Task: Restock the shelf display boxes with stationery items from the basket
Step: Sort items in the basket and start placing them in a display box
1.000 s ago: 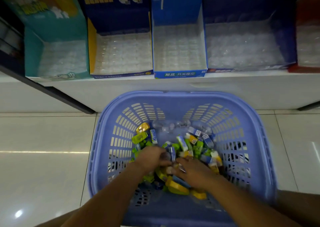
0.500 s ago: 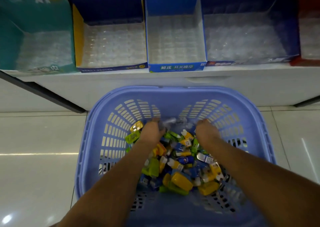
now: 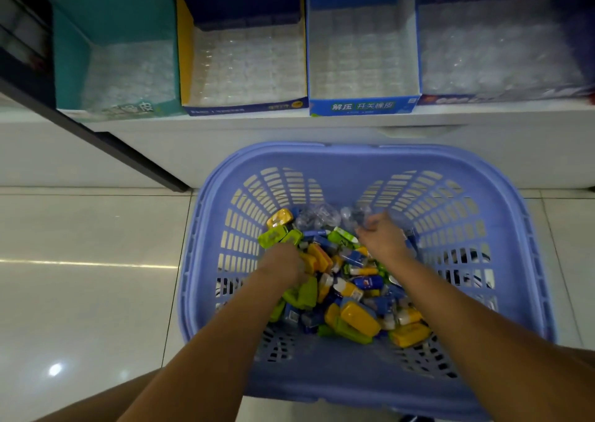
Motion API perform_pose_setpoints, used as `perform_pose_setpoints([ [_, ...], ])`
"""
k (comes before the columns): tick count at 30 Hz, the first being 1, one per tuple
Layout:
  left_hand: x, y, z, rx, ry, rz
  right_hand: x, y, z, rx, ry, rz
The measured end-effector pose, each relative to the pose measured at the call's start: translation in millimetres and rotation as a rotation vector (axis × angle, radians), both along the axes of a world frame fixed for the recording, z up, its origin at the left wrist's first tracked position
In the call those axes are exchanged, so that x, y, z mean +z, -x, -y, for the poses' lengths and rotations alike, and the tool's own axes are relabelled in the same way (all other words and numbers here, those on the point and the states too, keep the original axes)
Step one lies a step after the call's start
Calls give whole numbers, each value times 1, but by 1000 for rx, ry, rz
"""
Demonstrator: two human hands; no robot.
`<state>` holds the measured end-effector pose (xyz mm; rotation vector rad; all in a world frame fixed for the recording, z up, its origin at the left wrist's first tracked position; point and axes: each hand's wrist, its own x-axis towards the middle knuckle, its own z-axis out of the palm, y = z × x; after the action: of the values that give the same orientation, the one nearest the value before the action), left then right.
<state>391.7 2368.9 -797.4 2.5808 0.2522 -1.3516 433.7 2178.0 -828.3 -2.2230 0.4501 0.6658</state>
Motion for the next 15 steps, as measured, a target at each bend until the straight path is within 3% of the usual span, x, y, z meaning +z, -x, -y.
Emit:
perform_pose_setpoints([
  [3,5,-15,-3,37,-24,45,-4,9,2,190,125,38],
  [5,7,-27,-7,217,42,178,-7,12,1,382,209,42],
  [8,7,-36,4,520,423,427,-14,18,4,548,228,75],
  [10,6,-36,19,560,568,446,-19,22,10,569,145,92],
  [15,-29,-23,16,217,153,548,-29,23,16,640,165,168],
])
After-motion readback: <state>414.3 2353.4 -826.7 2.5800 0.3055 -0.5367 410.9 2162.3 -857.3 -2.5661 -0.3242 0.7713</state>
